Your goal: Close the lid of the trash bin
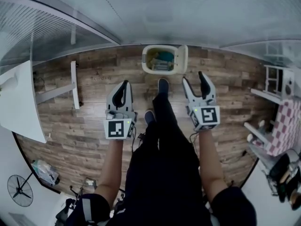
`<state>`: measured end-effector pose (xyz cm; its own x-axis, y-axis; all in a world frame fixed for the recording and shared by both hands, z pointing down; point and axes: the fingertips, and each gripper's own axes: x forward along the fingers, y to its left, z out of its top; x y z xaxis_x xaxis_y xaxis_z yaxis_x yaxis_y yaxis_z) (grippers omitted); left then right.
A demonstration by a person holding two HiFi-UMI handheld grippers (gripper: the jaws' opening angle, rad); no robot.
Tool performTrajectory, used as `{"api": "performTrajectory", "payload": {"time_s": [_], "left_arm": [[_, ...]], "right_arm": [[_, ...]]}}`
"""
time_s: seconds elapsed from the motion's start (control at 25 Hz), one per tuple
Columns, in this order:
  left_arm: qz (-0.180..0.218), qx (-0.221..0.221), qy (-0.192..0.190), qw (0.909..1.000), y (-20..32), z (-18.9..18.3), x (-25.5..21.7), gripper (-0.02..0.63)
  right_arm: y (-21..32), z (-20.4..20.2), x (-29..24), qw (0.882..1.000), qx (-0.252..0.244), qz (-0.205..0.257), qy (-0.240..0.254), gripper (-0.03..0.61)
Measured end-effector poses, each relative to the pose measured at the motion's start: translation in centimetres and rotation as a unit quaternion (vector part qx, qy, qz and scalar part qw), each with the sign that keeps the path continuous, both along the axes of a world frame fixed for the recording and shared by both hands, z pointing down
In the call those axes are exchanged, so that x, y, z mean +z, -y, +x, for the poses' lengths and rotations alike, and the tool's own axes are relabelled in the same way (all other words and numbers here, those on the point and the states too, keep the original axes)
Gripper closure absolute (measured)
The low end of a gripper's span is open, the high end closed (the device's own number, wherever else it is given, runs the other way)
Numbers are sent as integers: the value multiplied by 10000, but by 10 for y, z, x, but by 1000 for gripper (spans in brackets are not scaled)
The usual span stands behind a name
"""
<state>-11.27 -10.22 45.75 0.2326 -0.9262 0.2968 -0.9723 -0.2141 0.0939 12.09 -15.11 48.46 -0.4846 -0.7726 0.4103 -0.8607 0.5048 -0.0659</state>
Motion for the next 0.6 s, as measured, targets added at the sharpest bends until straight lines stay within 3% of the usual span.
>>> {"api": "performTrajectory", "payload": {"time_s": [0.32, 0.6], "left_arm": [[56, 63, -9, 10000, 21, 2, 34, 606], [-328, -12, 47, 9994, 22, 2, 85, 606]], "right_arm": [[23, -4, 51, 9998, -59, -179, -42, 336], [33, -2, 102, 9991, -72, -409, -113, 336]]}}
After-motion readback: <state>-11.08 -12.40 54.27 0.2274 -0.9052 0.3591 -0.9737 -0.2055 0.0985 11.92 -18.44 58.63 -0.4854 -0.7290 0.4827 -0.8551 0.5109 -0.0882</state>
